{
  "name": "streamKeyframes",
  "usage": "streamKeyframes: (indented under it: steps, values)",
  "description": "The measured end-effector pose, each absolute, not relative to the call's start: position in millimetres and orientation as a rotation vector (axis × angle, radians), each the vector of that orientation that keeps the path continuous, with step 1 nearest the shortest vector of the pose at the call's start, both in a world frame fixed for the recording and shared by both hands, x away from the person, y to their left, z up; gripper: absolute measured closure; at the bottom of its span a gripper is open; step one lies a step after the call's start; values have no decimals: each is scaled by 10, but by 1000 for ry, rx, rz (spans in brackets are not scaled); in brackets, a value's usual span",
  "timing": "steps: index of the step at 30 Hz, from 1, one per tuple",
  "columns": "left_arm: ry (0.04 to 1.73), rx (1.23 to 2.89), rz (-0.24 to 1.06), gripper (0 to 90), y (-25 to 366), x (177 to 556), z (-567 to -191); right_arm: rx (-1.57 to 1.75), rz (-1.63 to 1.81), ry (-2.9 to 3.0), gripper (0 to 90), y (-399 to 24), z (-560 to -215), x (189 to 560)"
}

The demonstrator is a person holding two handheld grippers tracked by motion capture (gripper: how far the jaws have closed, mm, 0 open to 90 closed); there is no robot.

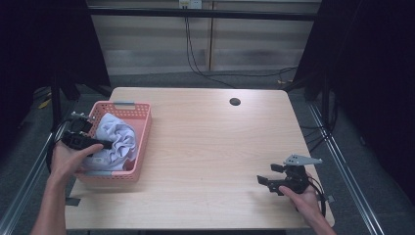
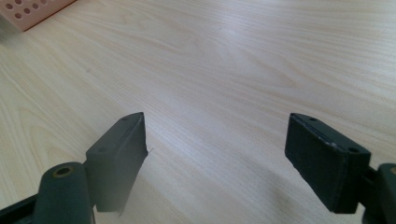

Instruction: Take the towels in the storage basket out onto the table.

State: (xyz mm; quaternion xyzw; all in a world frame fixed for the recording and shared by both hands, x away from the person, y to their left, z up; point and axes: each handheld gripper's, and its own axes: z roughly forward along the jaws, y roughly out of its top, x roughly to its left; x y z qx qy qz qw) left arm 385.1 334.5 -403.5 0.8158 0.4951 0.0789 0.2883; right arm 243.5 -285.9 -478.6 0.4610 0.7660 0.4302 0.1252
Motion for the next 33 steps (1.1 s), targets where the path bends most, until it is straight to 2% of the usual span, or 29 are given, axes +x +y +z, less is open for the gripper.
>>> streamKeyframes:
  steps: [18,33]
  values:
    - [1302,2030,295,496,3393,3840,-3709,1335,1255,2219,203,-2871,-4767,2425]
    - [1256,1989,343,491,3354,3750,-3455,1340,1250,2219,197,-2889,-4764,2421]
